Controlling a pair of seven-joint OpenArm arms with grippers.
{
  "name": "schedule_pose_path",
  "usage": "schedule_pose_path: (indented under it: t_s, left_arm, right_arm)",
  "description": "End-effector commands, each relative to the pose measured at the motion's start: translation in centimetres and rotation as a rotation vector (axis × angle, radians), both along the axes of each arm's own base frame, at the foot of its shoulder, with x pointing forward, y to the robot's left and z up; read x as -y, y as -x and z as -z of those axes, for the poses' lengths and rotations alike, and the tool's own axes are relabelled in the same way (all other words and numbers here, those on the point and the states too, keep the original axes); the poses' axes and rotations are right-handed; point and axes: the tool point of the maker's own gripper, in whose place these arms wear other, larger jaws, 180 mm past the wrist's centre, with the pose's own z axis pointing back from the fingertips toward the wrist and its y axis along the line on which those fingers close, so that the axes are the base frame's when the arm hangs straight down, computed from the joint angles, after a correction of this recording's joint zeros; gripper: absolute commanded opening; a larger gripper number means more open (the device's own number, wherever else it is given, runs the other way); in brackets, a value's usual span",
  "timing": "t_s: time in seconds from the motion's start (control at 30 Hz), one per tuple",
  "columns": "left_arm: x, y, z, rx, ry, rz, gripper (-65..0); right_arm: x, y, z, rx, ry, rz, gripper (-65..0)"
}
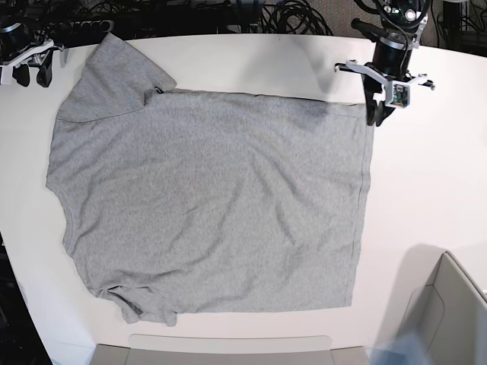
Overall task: Fold the T-shirt properly
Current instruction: 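Grasp the shirt's shoulder edges with both grippers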
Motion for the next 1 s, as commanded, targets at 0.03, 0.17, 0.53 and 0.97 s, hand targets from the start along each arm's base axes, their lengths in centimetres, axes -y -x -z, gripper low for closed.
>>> schedule_pose_path:
  t_s: [0.03, 0.17, 0.53, 0.97]
  left_arm:
    - [0.7, -0.8, -1.1, 0.054, -0.003, 0.002, -56.4]
    - [1.1, -0.7, -0.6, 0.041, -0.037, -0.014, -56.4]
    - [0.7, -0.6, -0.4, 0.027, -0.088, -0.009, -56.4]
    - [0.8, -0.4, 0.6, 0.003, -0.083, -0.002, -56.4]
  right_arm:
    - [-0.6, -0.6, -1.2, 0.024, 0.023, -0.048, -33.4]
    - [-3.3, -1.5, -0.3, 0.011, -0.015, -0.129, -38.1]
    - [-4.8, 0.1, 5.1, -0.089, -0.174, -0.103, -54.9]
    - [-5.1, 3.6, 10.0, -0.148, -0.498, -0.019, -32.6]
